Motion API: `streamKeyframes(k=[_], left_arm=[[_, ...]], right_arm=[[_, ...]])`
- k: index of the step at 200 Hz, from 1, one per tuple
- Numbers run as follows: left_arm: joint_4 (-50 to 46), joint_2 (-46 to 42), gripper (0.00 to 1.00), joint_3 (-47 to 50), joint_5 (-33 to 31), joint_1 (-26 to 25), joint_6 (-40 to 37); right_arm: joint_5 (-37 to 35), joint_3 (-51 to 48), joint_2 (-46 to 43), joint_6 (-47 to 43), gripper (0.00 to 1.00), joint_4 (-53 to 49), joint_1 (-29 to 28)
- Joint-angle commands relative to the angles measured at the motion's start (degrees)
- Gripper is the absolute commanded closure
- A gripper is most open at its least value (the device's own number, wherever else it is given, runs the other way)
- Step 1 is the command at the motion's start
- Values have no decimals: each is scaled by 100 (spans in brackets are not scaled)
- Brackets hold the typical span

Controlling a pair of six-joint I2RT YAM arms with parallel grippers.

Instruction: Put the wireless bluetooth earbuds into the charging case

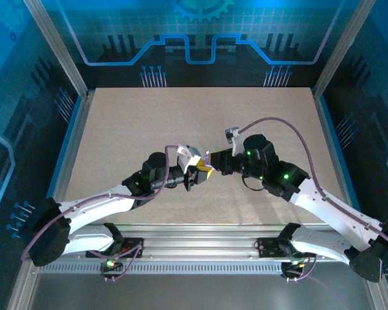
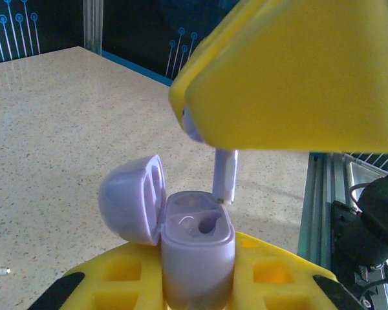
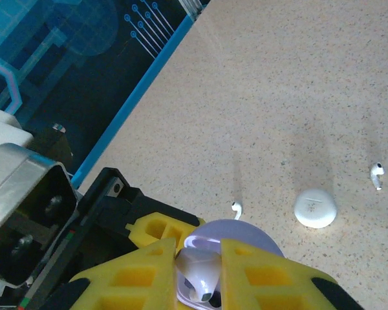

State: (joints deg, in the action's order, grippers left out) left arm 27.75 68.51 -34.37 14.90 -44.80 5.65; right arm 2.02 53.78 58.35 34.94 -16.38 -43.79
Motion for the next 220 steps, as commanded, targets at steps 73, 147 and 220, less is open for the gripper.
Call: streamKeyframes(k=[73, 147, 220], left_arm=[[209, -316, 80, -61, 7, -36, -165], [212, -304, 80, -45, -28, -42, -157], [336, -293, 81, -17, 22, -38, -39]], right_arm=[[220, -219, 8, -65, 79, 133, 63], [208, -152, -89, -135, 79, 320, 60], [-70, -96, -186, -260, 80, 657, 55]])
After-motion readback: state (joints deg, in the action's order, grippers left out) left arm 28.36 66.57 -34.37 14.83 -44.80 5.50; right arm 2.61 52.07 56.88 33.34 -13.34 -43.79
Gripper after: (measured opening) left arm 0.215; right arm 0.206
